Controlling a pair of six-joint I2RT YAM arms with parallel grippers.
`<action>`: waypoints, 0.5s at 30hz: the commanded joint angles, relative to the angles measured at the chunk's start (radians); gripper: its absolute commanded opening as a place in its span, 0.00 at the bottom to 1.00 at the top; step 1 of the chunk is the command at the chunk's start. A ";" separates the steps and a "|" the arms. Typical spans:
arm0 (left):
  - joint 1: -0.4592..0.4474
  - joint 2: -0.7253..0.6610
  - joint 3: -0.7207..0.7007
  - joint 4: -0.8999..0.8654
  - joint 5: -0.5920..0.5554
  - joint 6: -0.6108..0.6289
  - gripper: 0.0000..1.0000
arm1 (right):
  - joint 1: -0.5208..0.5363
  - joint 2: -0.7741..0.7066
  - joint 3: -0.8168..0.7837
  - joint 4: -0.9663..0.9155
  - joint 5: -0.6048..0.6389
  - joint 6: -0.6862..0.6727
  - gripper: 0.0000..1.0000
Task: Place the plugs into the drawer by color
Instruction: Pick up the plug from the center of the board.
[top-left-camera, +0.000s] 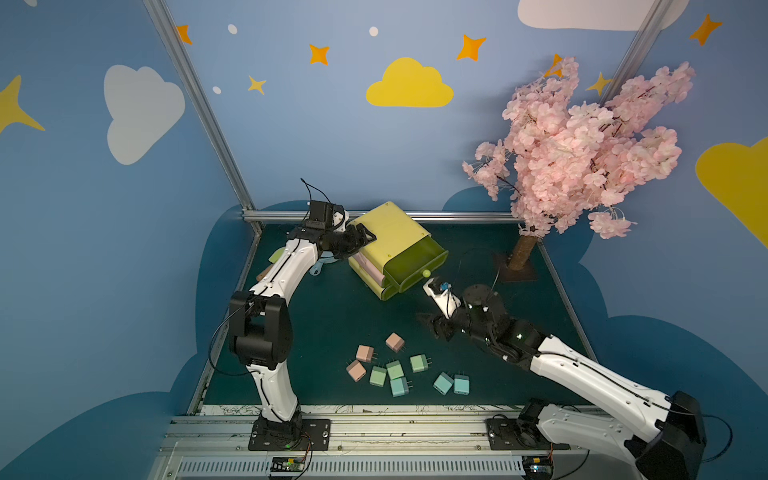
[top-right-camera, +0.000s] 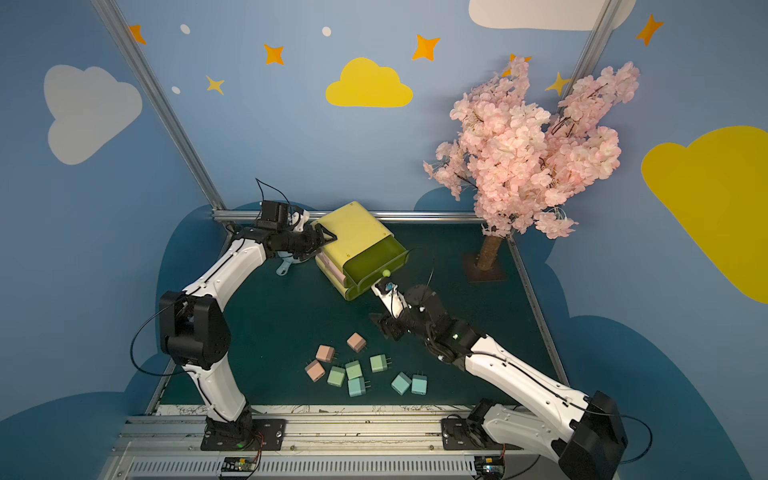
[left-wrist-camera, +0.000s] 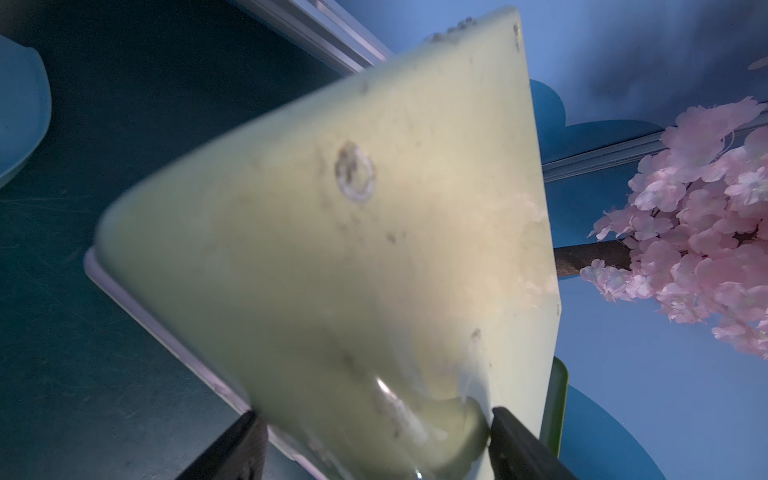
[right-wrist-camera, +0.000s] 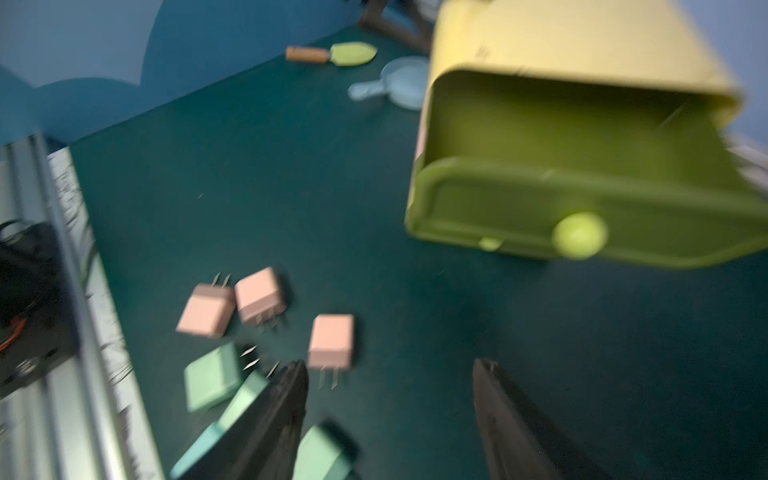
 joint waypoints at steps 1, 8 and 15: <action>-0.016 0.019 -0.003 -0.060 -0.041 0.029 0.84 | 0.059 0.008 -0.058 0.017 0.037 0.211 0.65; -0.016 -0.004 -0.006 -0.066 -0.045 0.041 0.85 | 0.079 0.232 -0.057 0.092 0.045 0.246 0.60; -0.016 -0.029 -0.014 -0.077 -0.047 0.061 0.86 | 0.081 0.484 0.068 0.130 -0.025 0.207 0.55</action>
